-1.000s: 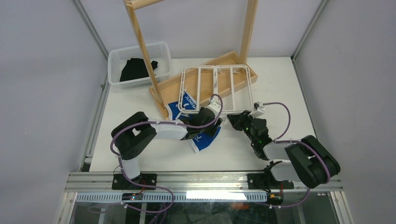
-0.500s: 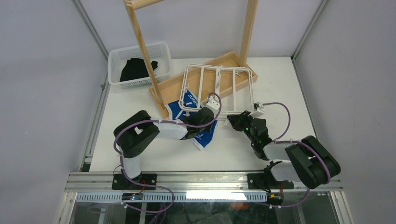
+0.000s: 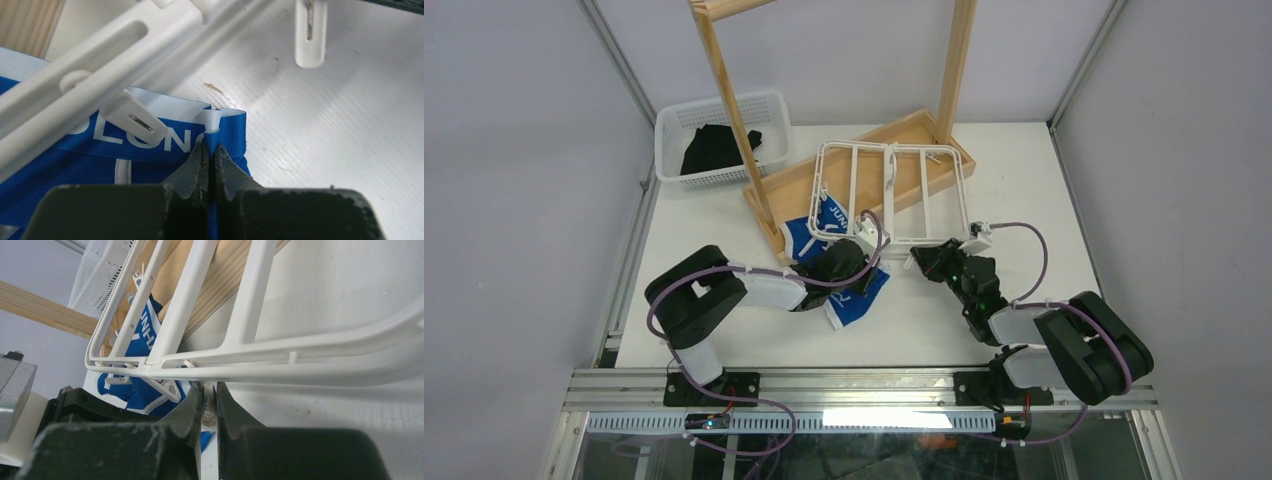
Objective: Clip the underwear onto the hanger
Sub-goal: Clamp the underwear onto the hanger.
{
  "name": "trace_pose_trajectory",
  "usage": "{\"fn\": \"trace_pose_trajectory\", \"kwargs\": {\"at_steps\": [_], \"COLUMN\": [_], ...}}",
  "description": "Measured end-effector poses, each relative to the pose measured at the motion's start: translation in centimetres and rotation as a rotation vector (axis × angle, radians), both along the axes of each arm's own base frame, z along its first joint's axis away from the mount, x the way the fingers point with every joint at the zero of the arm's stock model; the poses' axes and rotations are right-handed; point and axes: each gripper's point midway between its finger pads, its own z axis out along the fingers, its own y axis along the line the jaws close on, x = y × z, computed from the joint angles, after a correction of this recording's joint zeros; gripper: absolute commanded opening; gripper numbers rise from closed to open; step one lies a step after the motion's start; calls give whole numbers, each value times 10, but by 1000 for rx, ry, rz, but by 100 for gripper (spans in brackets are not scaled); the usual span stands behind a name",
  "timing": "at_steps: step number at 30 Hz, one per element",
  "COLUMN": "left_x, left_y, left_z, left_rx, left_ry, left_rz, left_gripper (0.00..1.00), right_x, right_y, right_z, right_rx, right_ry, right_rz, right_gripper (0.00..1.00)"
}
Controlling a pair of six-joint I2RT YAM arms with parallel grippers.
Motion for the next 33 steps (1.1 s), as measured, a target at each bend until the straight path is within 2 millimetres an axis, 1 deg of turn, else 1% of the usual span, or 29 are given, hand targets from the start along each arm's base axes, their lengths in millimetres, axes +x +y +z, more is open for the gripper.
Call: {"fn": "trace_pose_trajectory", "kwargs": {"at_steps": [2, 5, 11, 20, 24, 28, 33], "left_x": [-8, -17, -13, -20, -27, -34, -51], "left_y": [1, 1, 8, -3, -6, -9, -14], "left_z": [5, 20, 46, 74, 85, 96, 107], "left_rx": [-23, -86, -233, -423, -482, -526, -567], "left_ry": [6, 5, 28, 76, 88, 90, 113], "left_rz": [-32, -73, -83, -151, -197, -243, -337], "left_gripper": [0, 0, 0, 0, 0, 0, 0], "right_x": [-1, -5, -8, -15, -20, -26, -30], "right_y": [0, 1, 11, 23, 27, 28, 31], "right_z": [3, 9, 42, 76, 83, 87, 93], "right_rx": [7, 13, 74, 145, 156, 149, 143], "right_ry": [-23, -57, -170, -290, -322, -347, -379], "right_rz": [5, 22, 82, 159, 195, 222, 252], "right_gripper": [0, 0, 0, 0, 0, 0, 0]}}
